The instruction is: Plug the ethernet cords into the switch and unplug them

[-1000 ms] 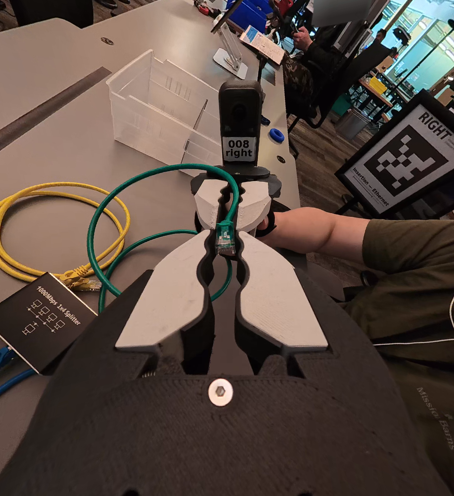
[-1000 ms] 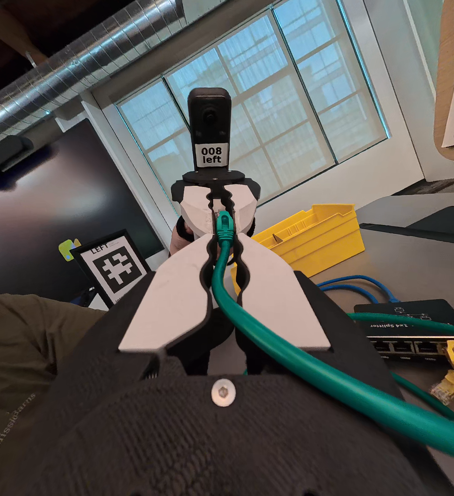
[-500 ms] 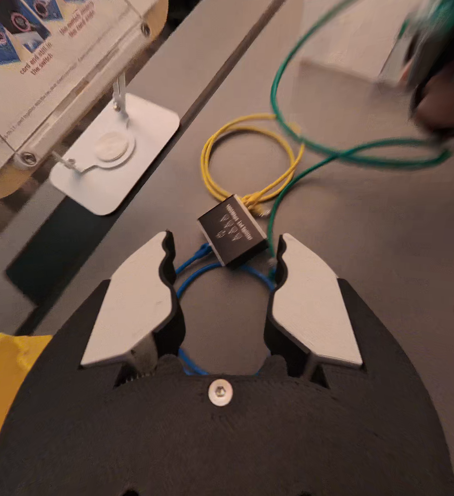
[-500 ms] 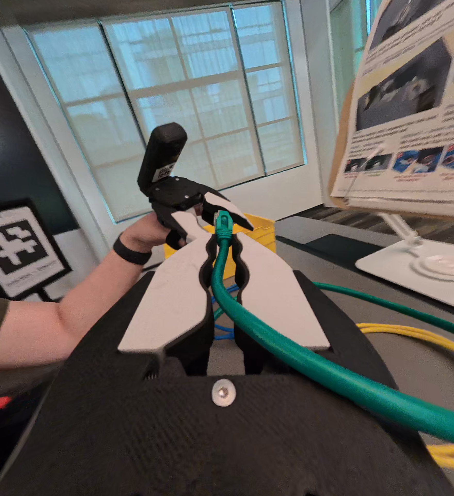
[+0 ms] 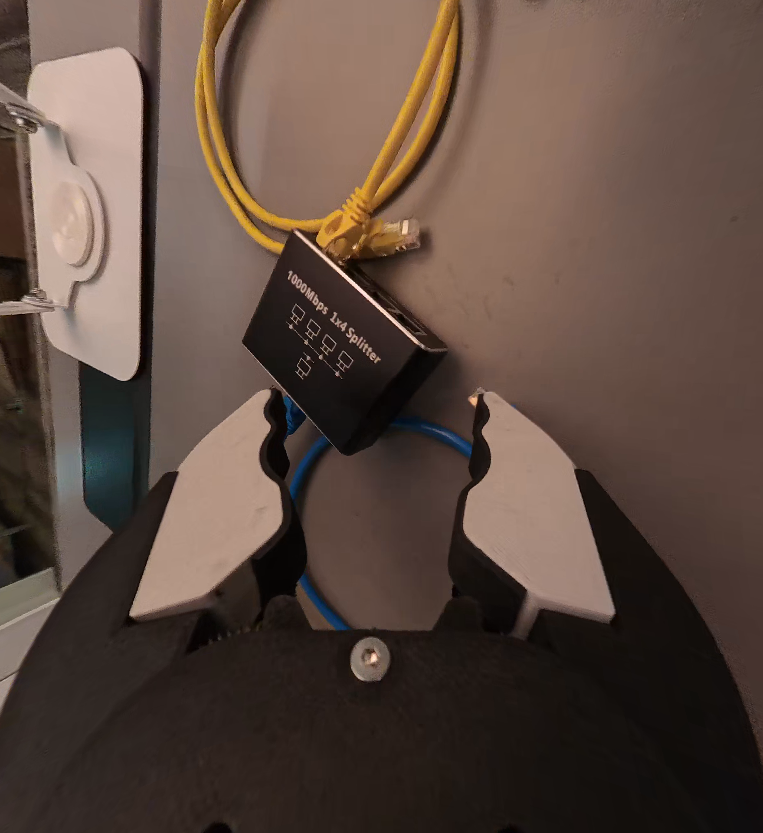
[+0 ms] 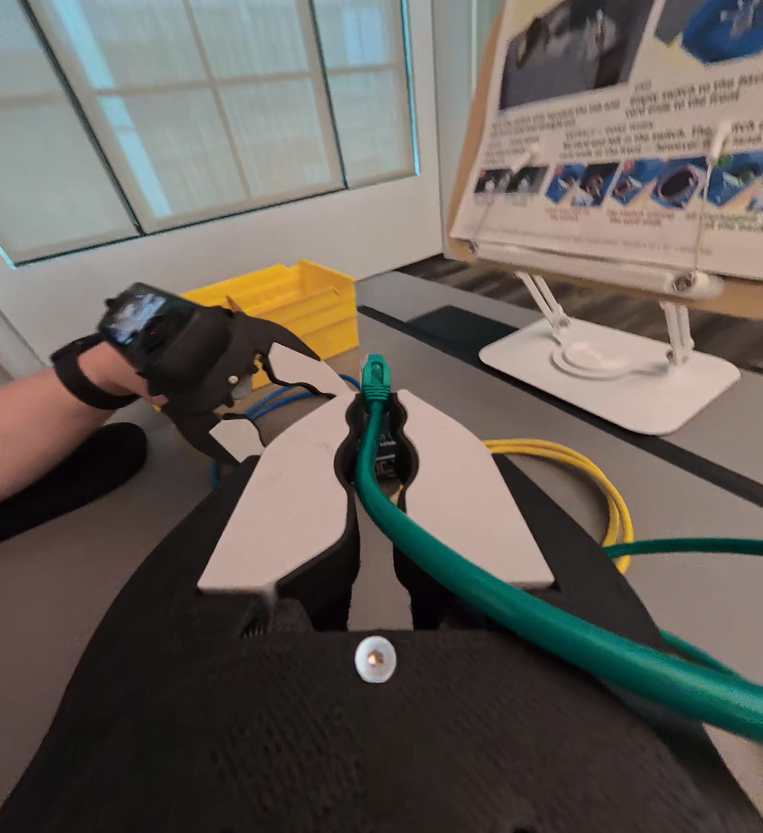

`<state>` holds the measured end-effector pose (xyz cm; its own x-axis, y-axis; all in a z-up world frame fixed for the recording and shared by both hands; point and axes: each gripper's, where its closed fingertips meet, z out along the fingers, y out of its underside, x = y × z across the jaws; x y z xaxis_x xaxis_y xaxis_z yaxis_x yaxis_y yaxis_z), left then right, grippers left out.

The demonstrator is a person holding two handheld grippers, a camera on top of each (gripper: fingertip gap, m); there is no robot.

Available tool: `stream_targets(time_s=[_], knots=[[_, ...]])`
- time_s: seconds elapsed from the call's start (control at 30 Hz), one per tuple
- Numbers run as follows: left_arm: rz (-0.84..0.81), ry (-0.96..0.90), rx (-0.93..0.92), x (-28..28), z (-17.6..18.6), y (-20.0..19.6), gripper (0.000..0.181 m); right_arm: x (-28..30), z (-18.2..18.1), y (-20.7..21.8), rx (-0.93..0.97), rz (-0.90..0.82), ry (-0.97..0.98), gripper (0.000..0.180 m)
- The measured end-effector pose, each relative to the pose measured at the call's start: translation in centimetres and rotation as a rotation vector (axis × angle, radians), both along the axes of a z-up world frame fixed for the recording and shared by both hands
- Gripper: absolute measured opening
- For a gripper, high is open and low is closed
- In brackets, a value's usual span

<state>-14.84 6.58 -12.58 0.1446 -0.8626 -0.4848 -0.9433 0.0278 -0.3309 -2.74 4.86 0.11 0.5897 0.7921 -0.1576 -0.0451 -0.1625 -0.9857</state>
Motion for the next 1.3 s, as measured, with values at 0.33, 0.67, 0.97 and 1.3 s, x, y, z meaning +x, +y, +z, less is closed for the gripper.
stream_targets(time_s=[0.33, 0.67, 0.97, 1.3], knots=[[-0.047, -0.050, -0.053, 1.1, -1.6, 1.2, 0.074, -1.0, -6.8, 5.9, -0.050, -0.180, -0.287, 0.012], [-0.096, -0.040, 0.001, 0.9, -1.5, 2.0, 0.063, -4.7, -10.4, 8.8, -0.020, -0.119, -0.615, 0.012], [-0.157, -0.081, 0.114, 1.1, -1.3, 1.8, 0.052, -6.0, -13.1, 9.3, -0.169, 0.077, -0.630, 0.012], [-0.250, -0.052, 0.431, 1.5, -0.3, 2.2, 0.046, -5.6, -13.5, 9.4, -0.148, 0.091, -0.636, 0.012]])
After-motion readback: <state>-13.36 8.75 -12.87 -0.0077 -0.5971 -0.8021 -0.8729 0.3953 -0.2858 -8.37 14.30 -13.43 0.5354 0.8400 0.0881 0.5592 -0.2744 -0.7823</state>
